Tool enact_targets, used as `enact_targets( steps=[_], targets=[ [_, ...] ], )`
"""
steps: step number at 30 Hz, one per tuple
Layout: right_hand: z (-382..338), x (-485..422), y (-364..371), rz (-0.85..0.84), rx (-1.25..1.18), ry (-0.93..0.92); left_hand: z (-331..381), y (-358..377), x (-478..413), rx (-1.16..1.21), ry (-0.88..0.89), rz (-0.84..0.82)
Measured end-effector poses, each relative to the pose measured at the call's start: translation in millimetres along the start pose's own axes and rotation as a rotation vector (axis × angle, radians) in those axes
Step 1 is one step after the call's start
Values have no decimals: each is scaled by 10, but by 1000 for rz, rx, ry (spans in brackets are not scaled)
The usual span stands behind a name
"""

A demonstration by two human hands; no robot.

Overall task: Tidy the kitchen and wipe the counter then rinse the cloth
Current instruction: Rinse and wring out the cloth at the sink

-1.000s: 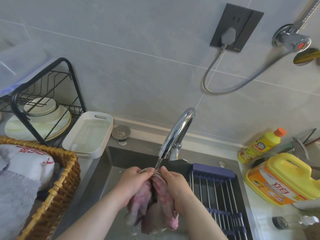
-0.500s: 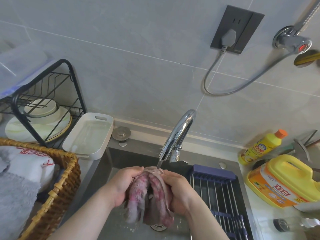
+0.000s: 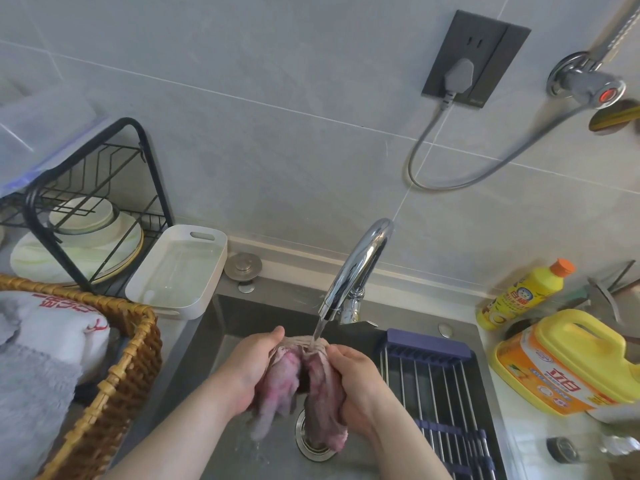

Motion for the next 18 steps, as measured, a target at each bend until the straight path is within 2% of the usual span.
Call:
enact_targets(
  steps=[3, 5, 7, 9, 10, 11, 13, 15, 16, 18],
  targets=[
    [70, -26, 27, -107, -286, -17, -8, 47, 53, 12, 97, -111],
    [106, -44, 80, -135, -392, -26, -39, 140, 163, -243, 248, -126],
    [136, -21, 144, -174, -451, -1, -120, 269, 265, -622, 398, -150],
    [129, -15, 136, -177, -406, -25, -221, 323, 305, -842, 400, -214],
    [132, -24, 104, -147, -358, -54, -258, 336, 331, -842, 369, -275],
    [135, -39, 62, -117, -323, -72, -280, 338, 352, -736, 338, -346],
    [151, -89, -22, -63, -316, -35, -261, 316, 394, -294, 272, -380],
    [150, -79, -50, -67, -355, 50, -290, 185, 275, 10, 264, -173],
    [138, -58, -48, -84, -374, 102, -325, 86, 187, 47, 290, -68],
    [98, -4, -22, -155, -445, 133, -347, 2, 93, 47, 270, -46]
  ],
)
Point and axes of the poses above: each hand's wrist, its own x-axis away from the middle knuckle, its own y-axis out of the palm, z = x × y, the point moved 2 cm from there along -x, towards the middle knuckle, and after that the axes turned 14 degrees about x, right-handed, at the moved point
